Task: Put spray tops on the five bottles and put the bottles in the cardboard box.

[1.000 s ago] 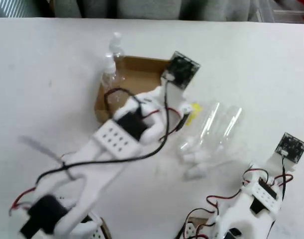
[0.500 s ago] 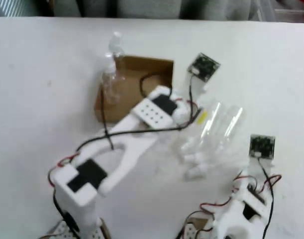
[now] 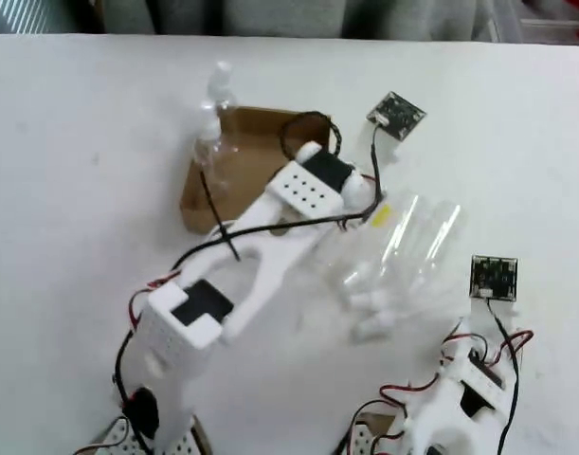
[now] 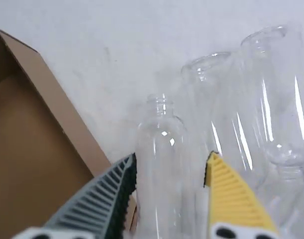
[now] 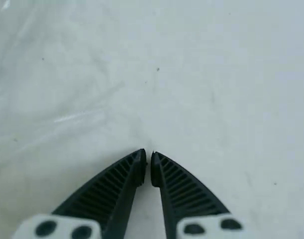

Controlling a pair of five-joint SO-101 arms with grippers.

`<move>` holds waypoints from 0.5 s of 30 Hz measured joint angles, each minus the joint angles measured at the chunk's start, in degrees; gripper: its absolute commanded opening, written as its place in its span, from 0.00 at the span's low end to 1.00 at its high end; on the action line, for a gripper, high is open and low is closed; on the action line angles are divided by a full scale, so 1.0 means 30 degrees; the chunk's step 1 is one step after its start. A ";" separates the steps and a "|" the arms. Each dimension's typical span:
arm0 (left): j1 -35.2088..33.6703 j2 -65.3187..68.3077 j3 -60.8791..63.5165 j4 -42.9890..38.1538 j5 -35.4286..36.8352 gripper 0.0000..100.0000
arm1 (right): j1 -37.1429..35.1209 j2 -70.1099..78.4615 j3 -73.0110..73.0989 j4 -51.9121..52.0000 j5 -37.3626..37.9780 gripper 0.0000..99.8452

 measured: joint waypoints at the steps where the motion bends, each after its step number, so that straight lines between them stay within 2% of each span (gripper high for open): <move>1: 0.0000 0.0176 -0.0381 0.0293 0.0000 0.23 | 0.0000 0.0000 0.0000 0.0000 0.0000 0.02; 11: -0.0205 0.0440 -0.1289 0.0908 0.0000 0.23 | 0.0000 0.0000 0.0000 0.0000 0.0000 0.02; 15: -0.0029 0.1319 0.0029 0.0908 0.0000 0.23 | 0.0000 0.0000 0.0000 0.0000 0.0088 0.02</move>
